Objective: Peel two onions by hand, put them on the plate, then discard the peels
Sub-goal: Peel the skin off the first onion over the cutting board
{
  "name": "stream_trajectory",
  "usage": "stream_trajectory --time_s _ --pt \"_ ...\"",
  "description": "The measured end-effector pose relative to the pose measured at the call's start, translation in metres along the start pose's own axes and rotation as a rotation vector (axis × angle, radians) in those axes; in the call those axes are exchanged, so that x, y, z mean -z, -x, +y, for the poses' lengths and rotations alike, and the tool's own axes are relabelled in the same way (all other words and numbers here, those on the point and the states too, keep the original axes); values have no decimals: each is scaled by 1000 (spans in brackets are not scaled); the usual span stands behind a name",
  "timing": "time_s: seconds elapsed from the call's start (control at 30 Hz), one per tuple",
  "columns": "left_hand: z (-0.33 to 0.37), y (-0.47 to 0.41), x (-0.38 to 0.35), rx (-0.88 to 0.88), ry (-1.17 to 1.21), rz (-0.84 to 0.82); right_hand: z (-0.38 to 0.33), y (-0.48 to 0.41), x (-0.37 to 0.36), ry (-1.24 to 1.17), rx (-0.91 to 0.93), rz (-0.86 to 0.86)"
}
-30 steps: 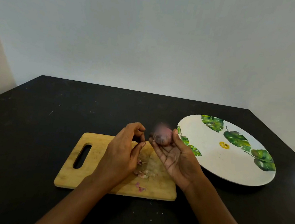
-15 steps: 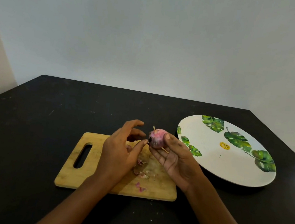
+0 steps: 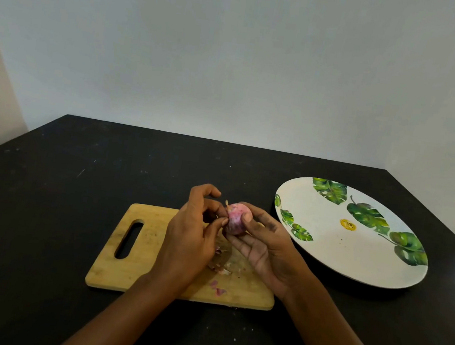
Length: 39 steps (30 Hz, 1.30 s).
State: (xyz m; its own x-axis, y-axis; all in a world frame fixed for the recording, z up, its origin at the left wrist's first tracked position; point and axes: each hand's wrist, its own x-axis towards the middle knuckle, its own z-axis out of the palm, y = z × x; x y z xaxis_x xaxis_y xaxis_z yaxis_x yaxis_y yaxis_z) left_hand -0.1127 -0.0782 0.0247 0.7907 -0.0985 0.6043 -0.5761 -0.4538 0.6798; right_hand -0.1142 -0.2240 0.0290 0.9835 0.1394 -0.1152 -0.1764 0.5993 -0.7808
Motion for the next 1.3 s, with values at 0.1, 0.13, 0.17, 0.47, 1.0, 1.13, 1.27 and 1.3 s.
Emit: stream_trajectory --time_s 0.1,0.13,0.17,0.47,1.0,1.13,1.27,1.3 --pt "0 1 -1 -3 7 -10 0 0 -1 -28 0 -5" --pt "0 1 -1 -3 4 -1 0 0 -1 -43 1 -5" --pt "0 1 -1 -4 -2 17 -1 0 -1 -59 3 -1" --pt "7 -4 6 65 96 170 -1 -2 3 -66 -2 3" --pt "14 -4 9 247 234 166 4 -3 5 141 171 -15" --pt "12 -5 9 317 270 148 6 -1 6 280 245 -5" --pt "10 -6 9 392 325 133 8 0 5 411 316 12" --pt "10 -6 9 406 341 129 8 0 4 443 331 20"
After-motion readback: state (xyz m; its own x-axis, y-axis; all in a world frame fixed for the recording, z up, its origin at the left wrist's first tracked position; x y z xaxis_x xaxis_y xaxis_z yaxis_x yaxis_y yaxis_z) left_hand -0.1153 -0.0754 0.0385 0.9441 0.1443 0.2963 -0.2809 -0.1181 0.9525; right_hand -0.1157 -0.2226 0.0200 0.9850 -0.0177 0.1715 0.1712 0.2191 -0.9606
